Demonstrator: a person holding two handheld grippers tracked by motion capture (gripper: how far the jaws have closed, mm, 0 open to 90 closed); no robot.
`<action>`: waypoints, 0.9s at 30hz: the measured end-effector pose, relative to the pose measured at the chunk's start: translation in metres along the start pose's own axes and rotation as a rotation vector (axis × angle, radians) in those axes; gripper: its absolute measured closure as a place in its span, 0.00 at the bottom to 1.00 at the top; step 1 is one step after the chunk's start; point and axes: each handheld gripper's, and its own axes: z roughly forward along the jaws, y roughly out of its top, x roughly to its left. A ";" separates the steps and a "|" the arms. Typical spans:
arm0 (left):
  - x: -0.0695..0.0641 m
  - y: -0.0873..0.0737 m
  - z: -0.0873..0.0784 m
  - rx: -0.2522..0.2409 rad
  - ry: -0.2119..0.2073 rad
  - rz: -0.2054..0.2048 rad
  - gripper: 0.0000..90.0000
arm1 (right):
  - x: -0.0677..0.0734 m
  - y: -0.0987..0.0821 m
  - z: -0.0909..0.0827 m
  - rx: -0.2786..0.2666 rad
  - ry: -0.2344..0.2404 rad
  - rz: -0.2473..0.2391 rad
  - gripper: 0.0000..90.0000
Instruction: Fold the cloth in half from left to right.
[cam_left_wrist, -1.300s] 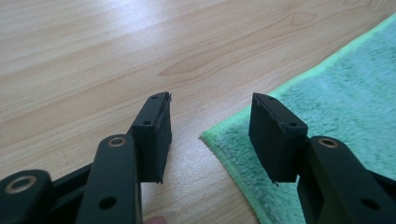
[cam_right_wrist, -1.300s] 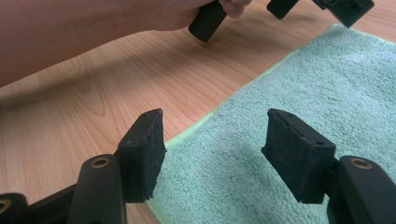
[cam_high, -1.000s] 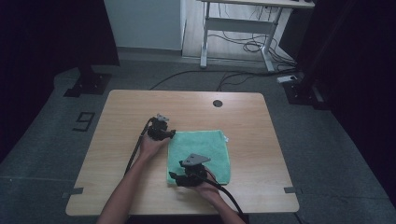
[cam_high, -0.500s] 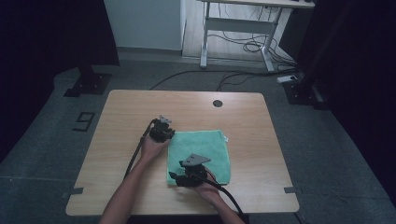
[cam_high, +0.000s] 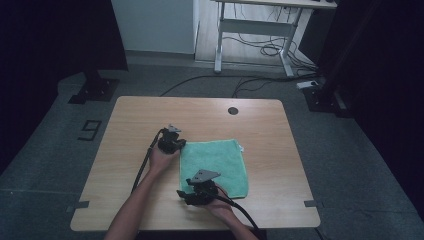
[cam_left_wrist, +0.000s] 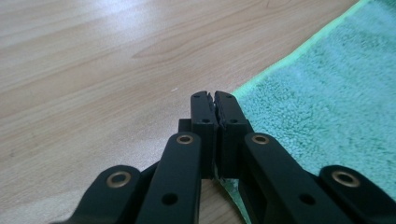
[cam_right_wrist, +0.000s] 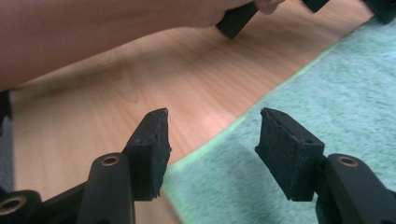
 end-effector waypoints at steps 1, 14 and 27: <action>0.000 0.001 -0.001 -0.002 0.000 0.001 0.97 | 0.001 -0.001 -0.001 0.004 0.002 -0.006 0.48; -0.005 0.004 -0.004 -0.012 -0.006 0.002 0.97 | 0.007 -0.010 0.009 0.095 -0.009 -0.067 0.60; -0.006 0.003 -0.005 -0.010 -0.011 -0.001 0.97 | 0.020 -0.014 0.001 0.130 0.002 -0.134 0.56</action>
